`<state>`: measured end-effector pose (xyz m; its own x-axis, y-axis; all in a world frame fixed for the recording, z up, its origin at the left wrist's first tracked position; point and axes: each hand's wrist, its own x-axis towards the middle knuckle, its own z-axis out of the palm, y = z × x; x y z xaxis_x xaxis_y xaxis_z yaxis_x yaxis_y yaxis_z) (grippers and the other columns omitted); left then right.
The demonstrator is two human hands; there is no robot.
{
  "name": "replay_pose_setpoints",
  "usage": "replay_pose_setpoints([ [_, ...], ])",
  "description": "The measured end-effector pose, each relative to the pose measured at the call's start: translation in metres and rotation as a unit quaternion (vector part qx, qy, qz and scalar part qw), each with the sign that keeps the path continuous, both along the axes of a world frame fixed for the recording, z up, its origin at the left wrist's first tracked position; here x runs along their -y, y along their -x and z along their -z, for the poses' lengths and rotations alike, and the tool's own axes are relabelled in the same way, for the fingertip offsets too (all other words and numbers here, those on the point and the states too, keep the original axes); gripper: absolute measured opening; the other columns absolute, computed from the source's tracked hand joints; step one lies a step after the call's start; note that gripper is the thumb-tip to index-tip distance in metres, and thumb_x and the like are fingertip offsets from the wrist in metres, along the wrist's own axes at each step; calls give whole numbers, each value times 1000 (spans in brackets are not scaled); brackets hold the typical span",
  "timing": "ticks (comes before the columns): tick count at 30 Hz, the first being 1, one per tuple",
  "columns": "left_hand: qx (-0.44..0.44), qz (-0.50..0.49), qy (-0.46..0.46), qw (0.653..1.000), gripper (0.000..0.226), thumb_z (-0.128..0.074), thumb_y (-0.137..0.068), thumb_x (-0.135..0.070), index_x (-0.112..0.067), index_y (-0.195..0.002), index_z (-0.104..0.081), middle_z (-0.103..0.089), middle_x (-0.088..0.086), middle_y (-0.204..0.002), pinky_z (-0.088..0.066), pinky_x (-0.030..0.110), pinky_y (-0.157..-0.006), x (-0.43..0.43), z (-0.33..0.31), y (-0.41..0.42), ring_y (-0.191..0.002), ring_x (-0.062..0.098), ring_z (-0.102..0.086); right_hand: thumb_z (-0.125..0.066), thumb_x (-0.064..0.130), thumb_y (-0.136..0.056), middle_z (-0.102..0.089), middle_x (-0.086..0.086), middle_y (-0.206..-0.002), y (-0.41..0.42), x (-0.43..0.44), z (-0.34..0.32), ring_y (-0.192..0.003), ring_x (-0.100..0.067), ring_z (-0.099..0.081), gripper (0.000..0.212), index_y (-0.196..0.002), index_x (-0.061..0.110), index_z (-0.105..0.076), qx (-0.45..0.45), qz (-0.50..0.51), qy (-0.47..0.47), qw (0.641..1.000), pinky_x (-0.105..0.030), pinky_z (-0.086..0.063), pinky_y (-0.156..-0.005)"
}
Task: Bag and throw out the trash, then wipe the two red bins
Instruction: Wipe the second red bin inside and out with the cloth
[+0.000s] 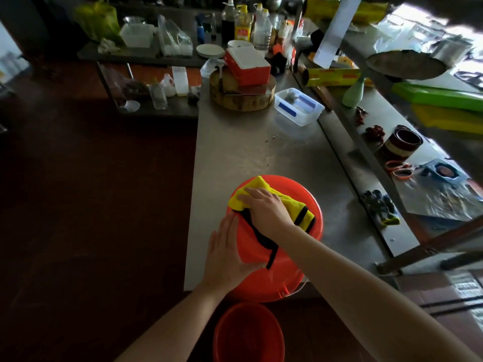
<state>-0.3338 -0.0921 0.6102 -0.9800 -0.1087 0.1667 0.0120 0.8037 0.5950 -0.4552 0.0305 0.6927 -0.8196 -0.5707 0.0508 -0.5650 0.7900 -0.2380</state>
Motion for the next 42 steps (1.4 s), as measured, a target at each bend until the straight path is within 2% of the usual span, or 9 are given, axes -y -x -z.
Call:
replay_pose_setpoints([
  [4,-5,-4,6,1000,137,-55,-59,-99,-23,-161,-4,-1,-6,-169,-21,54,-121,1,2,0,-155,12,-5,-53,23,-95,-55,8,-142,27,-3,-8,-135,-21,-44,47,-141,36,-56,-12,46,-41,998,-37,-34,-106],
  [15,8,2,19,1000,138,-53,-59,-100,-24,-161,-2,6,-9,-169,-19,59,-120,-1,1,2,-155,10,1,-43,29,-101,-56,-1,-134,14,-80,-6,-129,-26,-47,43,-143,33,-49,-23,173,-100,980,-43,-33,-107],
  [19,17,1,19,1000,138,-52,-58,-100,-24,-161,-1,6,-9,-169,-20,60,-120,-2,1,3,-155,10,0,-57,33,-96,-53,-2,-140,-15,-101,-7,-132,-27,-45,52,-147,32,-46,-13,173,-116,978,-44,-34,-110],
  [23,20,3,11,1000,139,-52,-56,-101,-26,-161,2,6,-10,-168,-21,61,-120,0,3,3,-155,10,1,-67,39,-91,-53,3,-139,-48,-111,-8,-134,-25,-44,60,-146,34,-46,6,175,-95,980,-42,-33,-111],
  [27,14,5,9,1000,140,-52,-58,-101,-23,-161,0,7,-9,-169,-21,59,-120,0,4,3,-155,11,0,-58,24,-95,-55,2,-136,-82,-106,-1,-133,-25,-44,51,-145,34,-51,-5,177,-57,983,-43,-32,-112],
  [34,10,44,-61,997,146,-57,-60,-96,-17,-160,14,16,1,-168,-19,44,-124,2,14,4,-155,15,7,-63,26,-95,-56,5,-137,-106,-59,3,-133,-24,-46,48,-141,37,-54,0,135,-10,991,-46,-34,-113],
  [36,36,40,-125,991,146,-65,-59,-92,-18,-160,12,-1,6,-169,-31,46,-121,3,17,7,-155,21,-10,-62,24,-94,-53,6,-141,-100,-45,-1,-135,-23,-43,51,-143,37,-52,11,113,2,993,-45,-33,-113],
  [38,30,23,-163,986,135,-72,-62,-85,-20,-159,-4,-29,3,-161,-44,45,-111,4,21,10,-145,21,-37,-61,21,-96,-50,5,-145,-90,-32,-6,-138,-23,-40,52,-144,36,-50,12,85,13,996,-45,-32,-115],
  [42,-1,11,-115,993,111,-61,-68,-88,-31,-155,-22,-43,-13,-148,-47,34,-105,4,26,16,-135,8,-47,-59,16,-98,-48,1,-149,-69,-5,-9,-142,-25,-38,52,-145,35,-51,-28,-4,-11,1000,-44,-33,-115],
])
